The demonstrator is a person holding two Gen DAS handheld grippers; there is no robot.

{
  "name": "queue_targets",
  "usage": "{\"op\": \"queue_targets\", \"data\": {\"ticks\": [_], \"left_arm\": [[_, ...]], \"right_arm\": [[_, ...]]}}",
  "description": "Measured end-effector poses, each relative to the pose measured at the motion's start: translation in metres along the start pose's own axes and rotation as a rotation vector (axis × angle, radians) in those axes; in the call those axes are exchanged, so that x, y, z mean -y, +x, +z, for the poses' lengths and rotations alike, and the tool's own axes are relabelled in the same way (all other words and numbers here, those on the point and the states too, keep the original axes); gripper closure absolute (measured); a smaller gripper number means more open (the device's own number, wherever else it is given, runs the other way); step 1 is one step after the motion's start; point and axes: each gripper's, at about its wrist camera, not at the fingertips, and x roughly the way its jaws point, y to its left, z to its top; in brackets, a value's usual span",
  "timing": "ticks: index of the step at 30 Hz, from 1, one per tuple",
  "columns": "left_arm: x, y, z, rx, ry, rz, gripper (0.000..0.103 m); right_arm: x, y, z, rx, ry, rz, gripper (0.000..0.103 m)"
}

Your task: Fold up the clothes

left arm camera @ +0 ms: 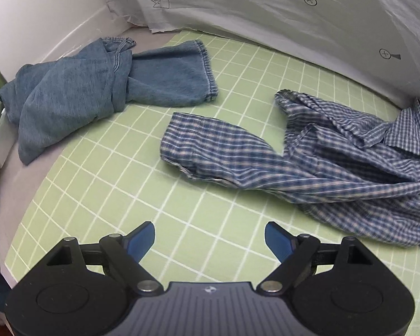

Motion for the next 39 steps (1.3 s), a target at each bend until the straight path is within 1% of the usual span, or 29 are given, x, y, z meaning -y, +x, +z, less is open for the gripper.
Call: {"op": "queue_targets", "data": {"ticks": [1, 2, 4, 5, 6, 7, 8, 10, 12, 17, 21, 25, 28, 29, 31, 33, 34, 35, 38, 39], "left_arm": [[-0.003, 0.000, 0.001, 0.001, 0.008, -0.005, 0.017], [-0.006, 0.001, 0.002, 0.004, 0.017, -0.012, 0.017], [-0.011, 0.001, 0.002, 0.007, 0.028, -0.015, 0.017], [-0.013, 0.001, 0.002, 0.007, 0.030, -0.016, 0.017], [-0.014, 0.001, 0.002, 0.008, 0.030, -0.018, 0.017], [-0.016, 0.000, 0.001, 0.009, 0.031, -0.020, 0.017], [-0.017, 0.000, 0.001, 0.009, 0.031, -0.022, 0.017], [-0.019, -0.002, -0.001, 0.009, 0.029, -0.028, 0.017], [-0.018, -0.002, -0.004, 0.009, 0.026, -0.032, 0.017], [-0.009, -0.007, -0.013, 0.005, 0.014, -0.035, 0.017], [0.008, -0.016, -0.024, 0.009, 0.022, -0.039, 0.017], [0.029, -0.029, -0.036, 0.025, 0.038, -0.044, 0.017], [0.048, -0.037, -0.043, 0.032, 0.048, -0.043, 0.017], [0.055, -0.039, -0.045, 0.035, 0.050, -0.043, 0.017], [0.071, -0.042, -0.047, 0.039, 0.058, -0.048, 0.017], [0.089, -0.043, -0.046, 0.040, 0.073, -0.059, 0.016], [0.099, -0.042, -0.043, 0.040, 0.086, -0.066, 0.016], [0.108, -0.040, -0.040, 0.041, 0.099, -0.071, 0.016], [0.138, -0.031, -0.026, 0.042, 0.134, -0.090, 0.016], [0.148, -0.026, -0.019, 0.041, 0.145, -0.101, 0.016]], "right_arm": [[-0.012, 0.004, -0.003, 0.001, -0.022, 0.003, 0.023], [-0.023, 0.008, -0.005, 0.002, -0.044, 0.005, 0.023], [-0.038, 0.018, -0.009, -0.002, -0.079, -0.058, 0.024], [-0.044, 0.024, -0.011, -0.007, -0.089, -0.099, 0.031], [-0.043, 0.029, -0.013, -0.017, -0.081, -0.120, 0.040], [-0.040, 0.032, -0.014, -0.033, -0.067, -0.115, 0.067], [-0.035, 0.034, -0.015, -0.049, -0.053, -0.110, 0.087], [-0.024, 0.033, -0.018, -0.069, -0.042, -0.104, 0.097], [-0.013, 0.024, -0.025, -0.063, -0.084, -0.122, 0.100], [0.030, -0.008, -0.038, -0.053, -0.147, -0.173, 0.100], [0.085, -0.030, -0.039, -0.036, -0.170, -0.249, 0.100], [0.159, -0.042, -0.023, 0.011, -0.137, -0.378, 0.100], [0.216, -0.051, -0.002, 0.073, -0.078, -0.489, 0.100], [0.229, -0.053, 0.003, 0.087, -0.078, -0.518, 0.100], [0.249, -0.055, 0.007, 0.081, -0.052, -0.492, 0.099], [0.269, -0.057, 0.012, 0.074, -0.025, -0.465, 0.091], [0.279, -0.058, 0.014, 0.070, -0.011, -0.452, 0.078], [0.282, -0.057, 0.013, 0.068, 0.000, -0.436, 0.062], [0.290, -0.050, 0.008, 0.052, 0.049, -0.387, 0.041], [0.292, -0.046, 0.005, 0.041, 0.075, -0.372, 0.038]]}}
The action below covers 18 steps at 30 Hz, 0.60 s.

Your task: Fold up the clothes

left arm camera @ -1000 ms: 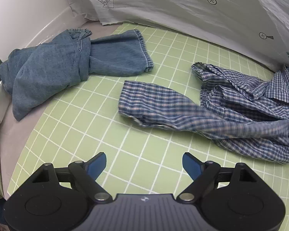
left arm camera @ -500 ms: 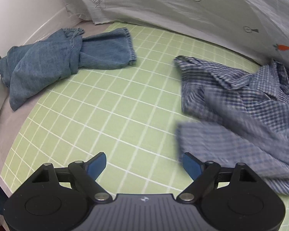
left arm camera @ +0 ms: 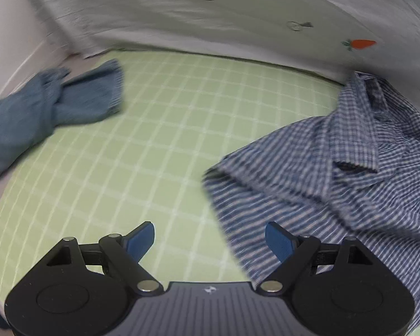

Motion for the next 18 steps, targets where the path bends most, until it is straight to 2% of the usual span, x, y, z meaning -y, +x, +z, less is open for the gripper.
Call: {"op": "queue_targets", "data": {"ticks": [2, 5, 10, 11, 12, 13, 15, 18], "left_arm": [[0.018, 0.013, 0.017, -0.004, 0.025, -0.029, 0.016], [0.049, 0.038, 0.042, -0.020, 0.097, -0.088, 0.016], [0.096, 0.090, 0.060, -0.115, 0.219, -0.162, 0.018], [0.100, 0.097, 0.059, -0.127, 0.230, -0.167, 0.027], [0.104, 0.105, 0.059, -0.139, 0.240, -0.171, 0.042], [0.105, 0.112, 0.058, -0.154, 0.244, -0.174, 0.051], [0.100, 0.122, 0.057, -0.185, 0.221, -0.173, 0.092], [0.074, 0.123, 0.058, -0.174, 0.146, -0.180, 0.099]], "right_arm": [[-0.002, 0.012, -0.003, -0.026, 0.041, 0.009, 0.031], [-0.008, 0.030, -0.005, -0.065, 0.076, -0.002, 0.028], [-0.017, 0.050, -0.005, -0.111, 0.076, -0.030, 0.028], [-0.019, 0.052, -0.005, -0.117, 0.070, -0.037, 0.027], [-0.021, 0.055, -0.005, -0.122, 0.064, -0.044, 0.027], [-0.022, 0.056, -0.005, -0.123, 0.065, -0.049, 0.027], [-0.023, 0.056, -0.006, -0.124, 0.067, -0.058, 0.027], [-0.029, 0.056, -0.008, -0.122, 0.041, -0.065, 0.028]]}}
